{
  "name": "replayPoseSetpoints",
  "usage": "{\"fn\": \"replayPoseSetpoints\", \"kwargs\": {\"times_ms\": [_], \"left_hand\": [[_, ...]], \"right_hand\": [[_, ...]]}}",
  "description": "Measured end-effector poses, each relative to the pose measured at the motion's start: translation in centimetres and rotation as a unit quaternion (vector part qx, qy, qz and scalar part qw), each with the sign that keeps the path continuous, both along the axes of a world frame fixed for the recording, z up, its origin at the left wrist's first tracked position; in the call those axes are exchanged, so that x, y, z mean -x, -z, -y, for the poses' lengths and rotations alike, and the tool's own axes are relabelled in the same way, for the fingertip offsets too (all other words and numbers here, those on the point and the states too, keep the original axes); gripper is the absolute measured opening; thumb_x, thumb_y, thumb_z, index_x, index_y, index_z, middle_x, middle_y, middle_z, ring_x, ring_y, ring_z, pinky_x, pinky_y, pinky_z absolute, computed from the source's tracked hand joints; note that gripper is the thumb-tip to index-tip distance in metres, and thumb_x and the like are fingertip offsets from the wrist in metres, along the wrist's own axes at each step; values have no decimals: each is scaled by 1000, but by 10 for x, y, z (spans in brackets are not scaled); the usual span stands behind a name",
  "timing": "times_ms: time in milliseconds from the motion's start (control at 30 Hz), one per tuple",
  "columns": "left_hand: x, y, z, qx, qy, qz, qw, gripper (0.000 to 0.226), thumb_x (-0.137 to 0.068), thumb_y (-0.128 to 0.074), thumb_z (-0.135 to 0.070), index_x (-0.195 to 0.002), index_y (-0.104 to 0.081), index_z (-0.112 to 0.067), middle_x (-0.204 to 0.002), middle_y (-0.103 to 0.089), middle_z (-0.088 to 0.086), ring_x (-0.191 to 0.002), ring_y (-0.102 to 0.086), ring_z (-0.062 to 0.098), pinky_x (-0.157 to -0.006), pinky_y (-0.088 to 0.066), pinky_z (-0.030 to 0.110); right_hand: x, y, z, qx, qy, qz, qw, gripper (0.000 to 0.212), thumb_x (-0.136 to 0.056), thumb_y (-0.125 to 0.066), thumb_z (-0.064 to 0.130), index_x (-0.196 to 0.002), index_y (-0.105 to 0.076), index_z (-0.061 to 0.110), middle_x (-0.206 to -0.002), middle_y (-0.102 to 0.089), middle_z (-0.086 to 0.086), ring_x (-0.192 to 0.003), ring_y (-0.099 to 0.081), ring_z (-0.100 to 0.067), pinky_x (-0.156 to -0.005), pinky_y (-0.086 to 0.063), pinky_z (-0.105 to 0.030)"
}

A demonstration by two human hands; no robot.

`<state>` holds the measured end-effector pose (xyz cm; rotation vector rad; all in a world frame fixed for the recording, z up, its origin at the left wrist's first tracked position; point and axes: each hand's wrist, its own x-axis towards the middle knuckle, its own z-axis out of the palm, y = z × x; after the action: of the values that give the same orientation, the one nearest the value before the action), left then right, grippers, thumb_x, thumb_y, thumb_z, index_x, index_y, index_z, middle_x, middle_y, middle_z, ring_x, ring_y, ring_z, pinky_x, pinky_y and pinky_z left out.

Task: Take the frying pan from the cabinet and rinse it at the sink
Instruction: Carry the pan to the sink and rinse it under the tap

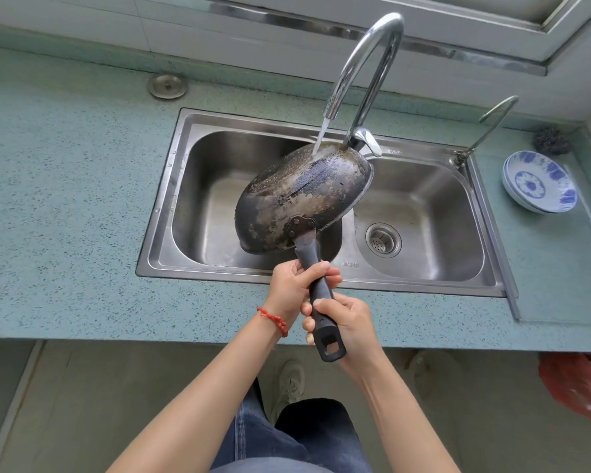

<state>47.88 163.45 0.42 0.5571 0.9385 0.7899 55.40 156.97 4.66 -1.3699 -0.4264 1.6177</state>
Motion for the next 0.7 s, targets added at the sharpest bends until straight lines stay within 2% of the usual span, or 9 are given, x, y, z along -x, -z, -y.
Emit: {"fn": "replayPoseSetpoints", "kwargs": {"times_ms": [167,267,367,433,533,700], "left_hand": [[0,1,1,9,1,10,1000,14,-83,-58,-7,-76,-63,4,-63,-72,5,-64,-70,16,-62,-58,26],[-1,-1,0,13,-3,13,1000,14,-83,-59,-7,-76,-63,4,-63,-72,5,-64,-70,16,-59,-56,24],[-2,-4,-1,3,-7,2,1000,12,-82,-60,-8,-75,-63,2,-63,-72,4,-65,-70,15,-58,-56,23],[-3,-8,-2,-6,-13,-9,1000,12,-82,-61,-6,-72,-63,0,-61,-71,4,-63,-70,15,-57,-56,22],[-2,-13,-6,-22,-15,-36,999,10,-81,-61,-4,-73,-61,1,-58,-70,1,-59,-69,12,-53,-54,21],[5,-14,-10,-37,-5,-90,995,9,-81,-61,-4,-74,-58,0,-56,-70,0,-57,-69,11,-55,-56,23]], "right_hand": [[1,-2,0,7,-6,36,999,16,-85,-44,-7,-73,-54,-3,-64,-51,-13,-44,-49,-15,-37,-45,-23],[-1,-4,-1,6,-8,26,1000,13,-86,-44,-6,-77,-54,-4,-65,-52,-13,-44,-50,-14,-37,-46,-23],[-3,-4,-2,2,-3,-16,1000,9,-86,-45,-4,-81,-53,-3,-67,-52,-12,-45,-50,-13,-37,-45,-22],[-4,-4,-3,-4,1,-60,998,5,-79,-50,2,-81,-53,-3,-66,-53,-11,-46,-50,-13,-38,-44,-21],[-5,-1,-6,-6,12,-119,993,15,-72,-50,7,-82,-53,-3,-65,-54,-10,-45,-50,-12,-37,-43,-20],[3,4,-7,-7,28,-179,983,17,-71,-47,8,-84,-52,-2,-66,-51,-10,-44,-49,-10,-36,-43,-17]]}}
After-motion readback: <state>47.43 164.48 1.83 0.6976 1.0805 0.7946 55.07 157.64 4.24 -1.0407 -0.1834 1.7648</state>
